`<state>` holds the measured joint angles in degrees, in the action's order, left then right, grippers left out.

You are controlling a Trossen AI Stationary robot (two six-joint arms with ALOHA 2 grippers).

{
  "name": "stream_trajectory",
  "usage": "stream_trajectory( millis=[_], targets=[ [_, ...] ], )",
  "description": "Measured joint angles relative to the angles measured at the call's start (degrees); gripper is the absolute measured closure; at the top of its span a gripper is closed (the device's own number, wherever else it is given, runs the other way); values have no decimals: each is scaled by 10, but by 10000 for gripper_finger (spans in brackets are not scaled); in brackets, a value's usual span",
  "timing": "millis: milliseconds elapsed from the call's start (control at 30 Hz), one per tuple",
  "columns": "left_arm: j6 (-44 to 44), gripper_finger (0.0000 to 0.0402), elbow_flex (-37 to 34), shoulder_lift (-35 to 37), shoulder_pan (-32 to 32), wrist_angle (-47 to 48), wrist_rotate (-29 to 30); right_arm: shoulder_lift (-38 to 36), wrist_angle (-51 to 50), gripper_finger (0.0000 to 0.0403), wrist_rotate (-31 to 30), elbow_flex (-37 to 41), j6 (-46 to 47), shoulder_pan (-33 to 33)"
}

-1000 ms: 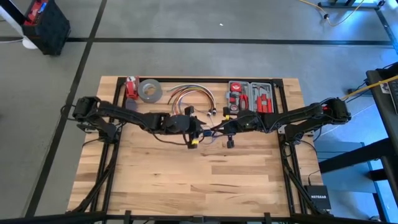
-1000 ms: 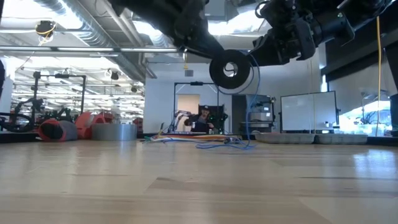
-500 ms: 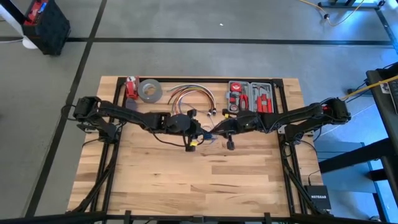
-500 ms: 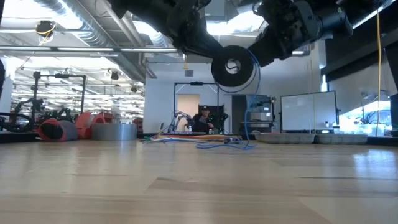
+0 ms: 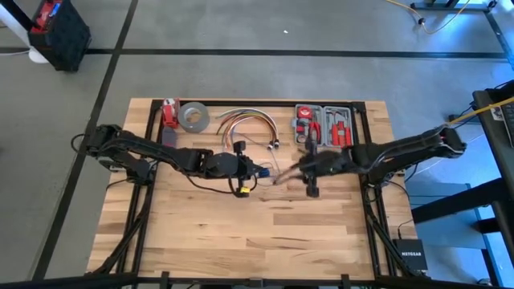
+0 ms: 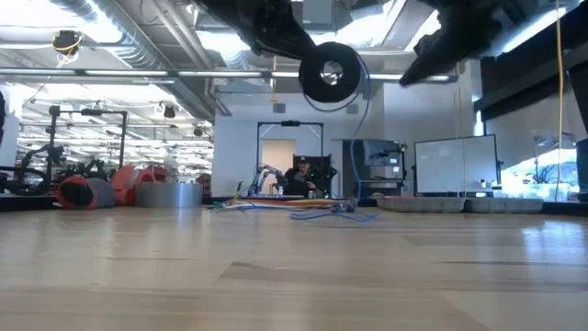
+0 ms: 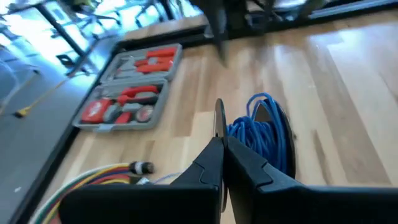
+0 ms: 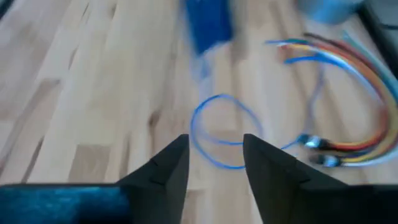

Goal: Coil cords
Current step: Coil the blue wire on the black spool

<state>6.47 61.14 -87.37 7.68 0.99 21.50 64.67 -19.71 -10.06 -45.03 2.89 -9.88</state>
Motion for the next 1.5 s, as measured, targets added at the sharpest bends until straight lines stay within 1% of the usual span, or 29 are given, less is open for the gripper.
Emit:
stream_trajectory(
  millis=[67, 167, 200, 300, 367, 467, 600, 700, 800, 933, 967, 1100, 1167, 1233, 1400, 1500],
  targets=[
    [-1, 399, 0, 1, 0, -7, 5, 12, 73, 238, -25, 39, -9, -15],
    [-1, 399, 0, 1, -1, -6, 6, 40, 207, 234, -93, 95, -34, -21],
    [-1, 399, 0, 1, -1, -3, 6, 50, 239, 233, -99, 107, -47, -21],
    [-3, 398, 0, 1, 0, -3, 6, 68, 297, 233, -99, 121, -78, -21],
    [-3, 399, 0, 1, 0, -3, 5, 76, 324, 233, -98, 121, -81, -21],
    [-3, 398, 0, 1, 0, -3, 5, 89, 357, 233, -77, 121, -92, -21],
    [-5, 398, 0, 1, 0, -1, 5, 102, 371, 238, -74, 121, -107, -21],
    [-3, 399, 0, 1, 0, -2, 5, 103, 378, 263, -68, 121, -107, -21],
    [-3, 396, 0, 1, 0, -4, 5, 103, 376, 307, -75, 121, -108, -21],
    [-3, 399, 0, 1, 0, -6, 5, 103, 373, 384, -84, 121, -111, -21],
    [-4, 399, 0, 1, 0, -6, 5, 103, 366, 392, -85, 121, -113, -21],
    [-1, 398, 0, 4, 9, -7, 5, 103, 328, 383, -102, 121, -104, -21],
    [3, 399, 0, 9, 18, -8, 5, 103, 320, 389, -111, 132, -94, -21],
    [8, 399, 0, 20, 27, -5, 5, 103, 333, 397, -114, 155, -90, -21],
    [27, 400, 0, 27, 46, -5, 5, 103, 410, 388, -114, 218, -52, -21],
    [33, 399, 0, 27, 48, -13, 6, 103, 447, 395, -114, 250, -36, -21]
  ],
)
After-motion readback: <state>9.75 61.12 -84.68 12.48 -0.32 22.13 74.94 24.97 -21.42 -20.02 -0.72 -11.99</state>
